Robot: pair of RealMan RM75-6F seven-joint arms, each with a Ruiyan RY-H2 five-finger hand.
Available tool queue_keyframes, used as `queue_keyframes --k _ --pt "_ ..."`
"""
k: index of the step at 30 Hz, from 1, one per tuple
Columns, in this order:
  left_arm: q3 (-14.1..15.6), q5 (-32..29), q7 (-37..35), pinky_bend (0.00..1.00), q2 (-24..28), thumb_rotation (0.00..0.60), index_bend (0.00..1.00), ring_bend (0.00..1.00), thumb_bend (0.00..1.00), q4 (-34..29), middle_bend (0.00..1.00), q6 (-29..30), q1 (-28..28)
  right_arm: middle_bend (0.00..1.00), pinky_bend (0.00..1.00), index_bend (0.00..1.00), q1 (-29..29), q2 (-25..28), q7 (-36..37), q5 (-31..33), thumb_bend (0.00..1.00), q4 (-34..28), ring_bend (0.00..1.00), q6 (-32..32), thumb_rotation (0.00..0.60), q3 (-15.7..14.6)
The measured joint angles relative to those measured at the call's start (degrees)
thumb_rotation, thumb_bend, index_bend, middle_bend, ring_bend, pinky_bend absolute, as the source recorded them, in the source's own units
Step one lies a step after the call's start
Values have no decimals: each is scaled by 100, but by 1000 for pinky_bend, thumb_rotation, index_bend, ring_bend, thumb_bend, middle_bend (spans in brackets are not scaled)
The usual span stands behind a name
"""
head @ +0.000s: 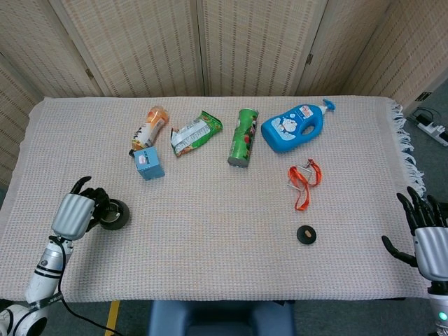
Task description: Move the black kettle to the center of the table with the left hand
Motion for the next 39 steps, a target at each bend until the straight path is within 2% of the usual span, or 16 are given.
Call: queue_keyframes --k 8,15,24,31,34,37,39 --pt "-49 437 294 165 -140 600 678 483 578 -595 468 -463 -734 0 0 0 2 -13 -39 66 311 -24 125 -44 600 15" --pt "-146 603 516 165 -493 600 677 483 578 -764 468 -938 -1328 0 0 0 -58 -20 -8 185 311 12 124 -56 600 12" --pt "-311 403 563 160 -1037 600 676 486 578 -356 468 -1494 -1912 0 0 0 -107 -68 50 258 311 107 144 -50 600 14" --pt "-421 13 685 157 -1362 600 664 483 578 35 468 -1879 -2215 0 0 0 -103 -99 62 276 311 150 148 -88 600 19" --pt "-459 -170 784 143 -1419 600 601 455 576 97 466 -2029 -2296 0 0 0 -105 -107 72 292 311 161 148 -98 600 23" --pt "-514 -387 947 122 -1453 600 414 384 559 96 400 -2147 -2355 0 0 0 -109 -118 80 291 311 180 148 -98 600 25" --pt "-552 -508 1075 97 -1470 600 262 302 491 75 308 -2181 -2377 0 0 0 -112 -121 85 288 311 191 149 -105 600 18"
